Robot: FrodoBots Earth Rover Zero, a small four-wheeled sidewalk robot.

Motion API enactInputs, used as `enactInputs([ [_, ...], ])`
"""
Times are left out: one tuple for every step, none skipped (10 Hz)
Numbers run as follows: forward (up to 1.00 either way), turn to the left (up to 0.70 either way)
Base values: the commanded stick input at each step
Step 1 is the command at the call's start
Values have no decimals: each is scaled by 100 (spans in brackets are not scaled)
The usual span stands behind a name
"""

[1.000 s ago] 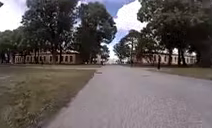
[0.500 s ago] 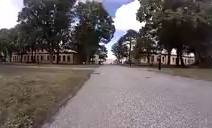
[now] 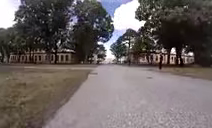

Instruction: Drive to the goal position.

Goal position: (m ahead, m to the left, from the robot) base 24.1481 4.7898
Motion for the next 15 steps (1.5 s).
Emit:
enactInputs([
  [70,0],
  [70,0],
  [70,0],
  [70,0],
  [70,0],
  [70,0],
  [70,0],
  [70,0],
  [70,0],
  [70,0],
  [70,0],
  [70,0],
  [70,0],
  [70,0],
  [70,0],
])
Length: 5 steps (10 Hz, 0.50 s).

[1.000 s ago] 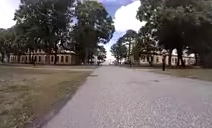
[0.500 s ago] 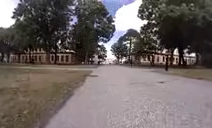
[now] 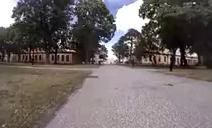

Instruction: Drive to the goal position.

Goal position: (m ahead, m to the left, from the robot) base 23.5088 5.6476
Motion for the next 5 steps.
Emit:
enactInputs([
  [70,0],
  [70,-4],
  [70,-11],
  [70,-19],
  [70,0],
])
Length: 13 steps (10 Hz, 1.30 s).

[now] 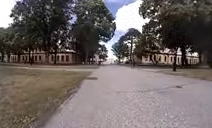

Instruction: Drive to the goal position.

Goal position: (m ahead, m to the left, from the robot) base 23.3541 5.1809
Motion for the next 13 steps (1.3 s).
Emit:
enactInputs([
  [70,0],
  [70,0],
  [70,0],
  [70,0],
  [70,0],
  [70,0],
  [70,0],
  [70,0],
  [70,0],
  [70,0],
  [70,0],
  [70,0],
  [70,0],
])
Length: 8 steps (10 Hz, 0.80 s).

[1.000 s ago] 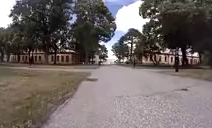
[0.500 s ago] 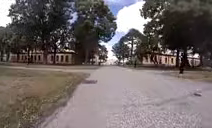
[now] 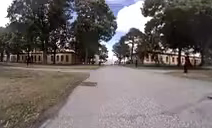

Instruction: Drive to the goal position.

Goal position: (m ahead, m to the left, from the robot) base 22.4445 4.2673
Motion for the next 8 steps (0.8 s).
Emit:
enactInputs([
  [70,0],
  [70,0],
  [70,0],
  [70,0],
  [70,0],
  [70,0],
  [70,0],
  [70,0],
])
